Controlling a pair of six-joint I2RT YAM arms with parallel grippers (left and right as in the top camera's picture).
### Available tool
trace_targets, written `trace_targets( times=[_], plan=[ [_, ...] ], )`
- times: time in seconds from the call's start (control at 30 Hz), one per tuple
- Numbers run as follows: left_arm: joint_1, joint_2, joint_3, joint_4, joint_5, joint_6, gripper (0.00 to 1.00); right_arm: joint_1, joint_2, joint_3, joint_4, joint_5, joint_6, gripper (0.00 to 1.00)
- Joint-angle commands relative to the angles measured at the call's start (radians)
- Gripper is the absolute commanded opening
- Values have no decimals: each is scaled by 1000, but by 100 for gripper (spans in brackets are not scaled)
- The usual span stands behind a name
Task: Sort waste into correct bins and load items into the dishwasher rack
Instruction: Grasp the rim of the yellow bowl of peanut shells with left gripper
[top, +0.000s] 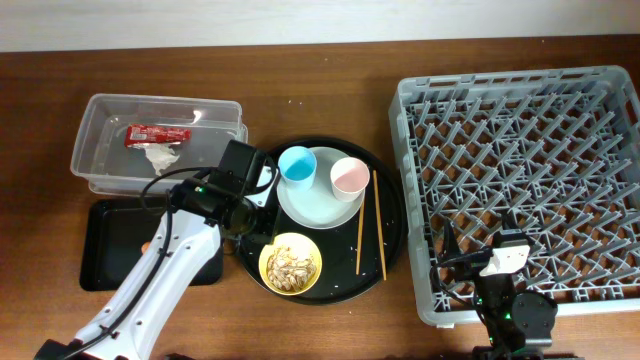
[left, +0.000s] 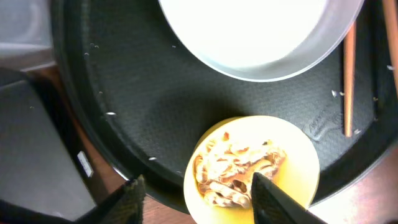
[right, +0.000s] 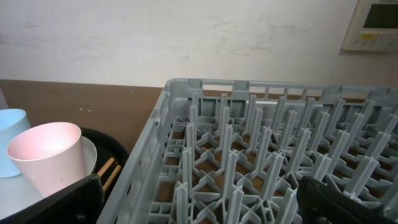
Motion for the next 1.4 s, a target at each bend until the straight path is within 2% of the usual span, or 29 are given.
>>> trace_targets(
  times=[0.0,1.03,1.13,1.37],
  plan=[
    [0,-4,14,21,1,15,99,-4,-4,-5,-4,-5,4,98],
    [0,-4,14,24,-15,16,99,-4,-4,-5,-4,-6,4,98],
    [0,-4,14,40,-82,15,99,-4,-4,-5,-4,-5,4,98],
    [0,-4,14,42,-85,15,99,-4,-4,-5,-4,-6,4,98]
  ],
)
